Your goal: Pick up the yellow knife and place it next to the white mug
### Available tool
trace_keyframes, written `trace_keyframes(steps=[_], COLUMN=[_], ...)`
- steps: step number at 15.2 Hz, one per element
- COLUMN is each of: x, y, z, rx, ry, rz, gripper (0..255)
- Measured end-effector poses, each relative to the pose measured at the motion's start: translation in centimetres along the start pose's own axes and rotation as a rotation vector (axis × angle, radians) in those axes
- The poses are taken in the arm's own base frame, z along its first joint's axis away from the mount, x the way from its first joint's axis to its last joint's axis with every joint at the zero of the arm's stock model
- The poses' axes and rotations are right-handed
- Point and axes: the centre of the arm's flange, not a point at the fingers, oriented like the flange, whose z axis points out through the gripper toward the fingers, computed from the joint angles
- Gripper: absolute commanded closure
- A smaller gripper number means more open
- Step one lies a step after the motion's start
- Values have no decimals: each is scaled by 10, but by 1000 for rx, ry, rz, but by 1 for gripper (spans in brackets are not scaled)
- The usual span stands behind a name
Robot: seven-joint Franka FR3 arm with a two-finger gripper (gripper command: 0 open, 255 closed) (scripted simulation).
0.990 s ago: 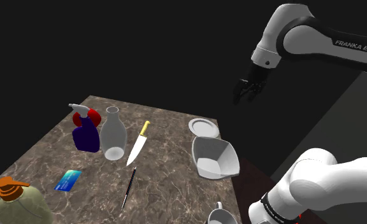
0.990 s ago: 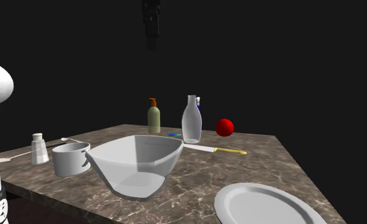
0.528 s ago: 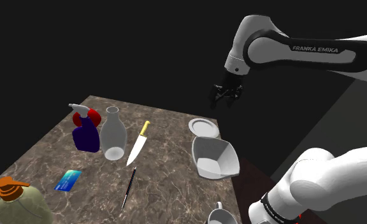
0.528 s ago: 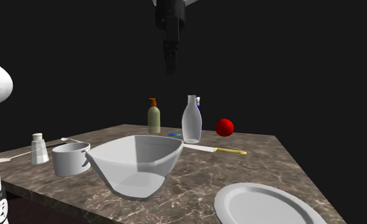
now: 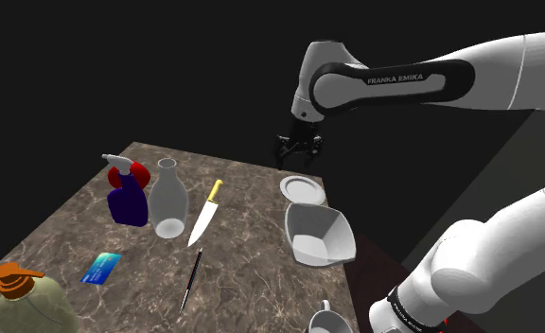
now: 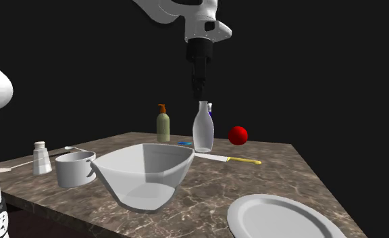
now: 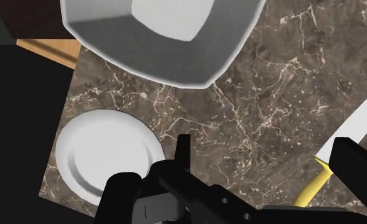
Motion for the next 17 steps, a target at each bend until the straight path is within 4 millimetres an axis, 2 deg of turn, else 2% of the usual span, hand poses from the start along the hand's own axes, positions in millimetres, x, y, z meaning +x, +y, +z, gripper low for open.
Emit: trace_keyframes(steps=[8, 17], x=[66, 135], y=[-74, -142], z=[58, 125], rx=[-8, -18], ry=[-42, -89], rz=[93, 197], gripper=[0, 0])
